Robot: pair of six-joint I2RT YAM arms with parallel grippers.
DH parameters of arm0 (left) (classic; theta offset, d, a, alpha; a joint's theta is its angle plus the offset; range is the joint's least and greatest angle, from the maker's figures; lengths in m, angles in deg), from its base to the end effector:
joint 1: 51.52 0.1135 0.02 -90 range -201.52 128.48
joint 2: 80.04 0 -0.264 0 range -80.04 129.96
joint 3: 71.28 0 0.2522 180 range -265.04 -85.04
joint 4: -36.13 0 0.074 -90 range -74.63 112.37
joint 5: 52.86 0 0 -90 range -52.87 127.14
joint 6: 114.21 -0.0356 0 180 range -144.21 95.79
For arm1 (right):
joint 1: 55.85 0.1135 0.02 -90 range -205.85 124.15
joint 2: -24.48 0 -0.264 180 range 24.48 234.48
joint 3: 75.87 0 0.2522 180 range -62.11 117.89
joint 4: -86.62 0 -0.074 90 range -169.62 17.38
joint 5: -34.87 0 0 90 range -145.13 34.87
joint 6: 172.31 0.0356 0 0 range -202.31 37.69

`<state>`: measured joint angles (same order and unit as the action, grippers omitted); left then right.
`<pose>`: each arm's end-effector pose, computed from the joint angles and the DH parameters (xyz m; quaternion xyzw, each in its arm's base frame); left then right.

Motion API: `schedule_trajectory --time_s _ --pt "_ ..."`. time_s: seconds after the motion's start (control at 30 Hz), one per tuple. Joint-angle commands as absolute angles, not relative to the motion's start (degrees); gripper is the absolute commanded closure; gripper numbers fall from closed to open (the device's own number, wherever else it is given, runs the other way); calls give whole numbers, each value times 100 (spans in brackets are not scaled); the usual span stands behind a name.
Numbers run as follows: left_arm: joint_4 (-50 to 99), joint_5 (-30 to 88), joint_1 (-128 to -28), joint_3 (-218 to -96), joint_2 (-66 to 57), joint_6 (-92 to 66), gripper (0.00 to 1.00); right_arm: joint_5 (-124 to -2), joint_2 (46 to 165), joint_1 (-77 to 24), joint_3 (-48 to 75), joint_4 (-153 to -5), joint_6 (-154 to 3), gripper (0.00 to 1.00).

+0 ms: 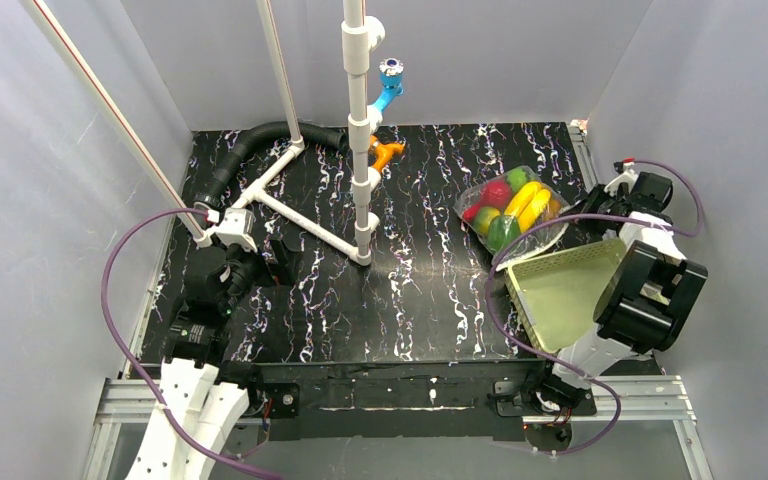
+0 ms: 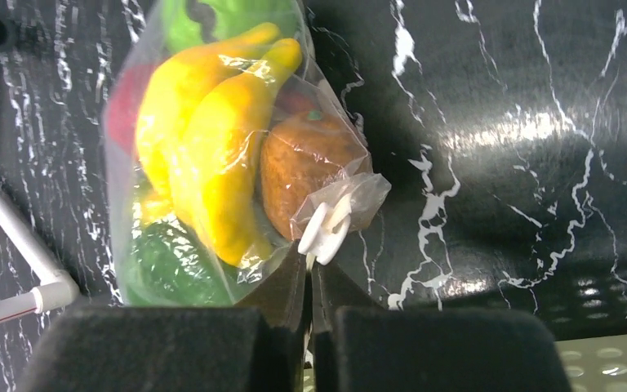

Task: Open the zip-top bag and remove the fake food
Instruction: Pick up the zipper food storage bag at the center of the board, then place the zipper food storage bag at the center of the board.

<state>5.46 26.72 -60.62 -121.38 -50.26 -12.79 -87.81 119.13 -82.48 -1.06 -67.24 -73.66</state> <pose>0.1319 -0.0276 0.3126 0.0427 0.7659 -0.1822 0.6152 0.3223 -0.1401 0.2163 0.1691 0.8798 0.2014 0.3960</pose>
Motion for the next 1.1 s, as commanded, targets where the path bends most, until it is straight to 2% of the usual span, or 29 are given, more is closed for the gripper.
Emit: schedule_trajectory --time_s 0.0,0.2,0.6,0.83,1.07 --pt "611 2427 -6031 -12166 -4960 -1278 1 -9241 11319 -8238 -60 -7174 -7378 99" --pt "626 2366 -6031 -12156 -4972 -1296 0 -9654 11144 -7844 437 -7033 -7268 99" --pt "672 2205 -6022 -12132 -5043 -1313 0 -10141 11341 -6350 2022 -5833 -7645 99" --pt "679 2112 -6024 -12125 -5086 -1300 1 -10178 10850 -5976 1804 -5649 -8210 99" --pt "761 1761 -6022 -12136 -5073 -1231 1 -11114 10364 -5812 1580 -4886 -9286 99"
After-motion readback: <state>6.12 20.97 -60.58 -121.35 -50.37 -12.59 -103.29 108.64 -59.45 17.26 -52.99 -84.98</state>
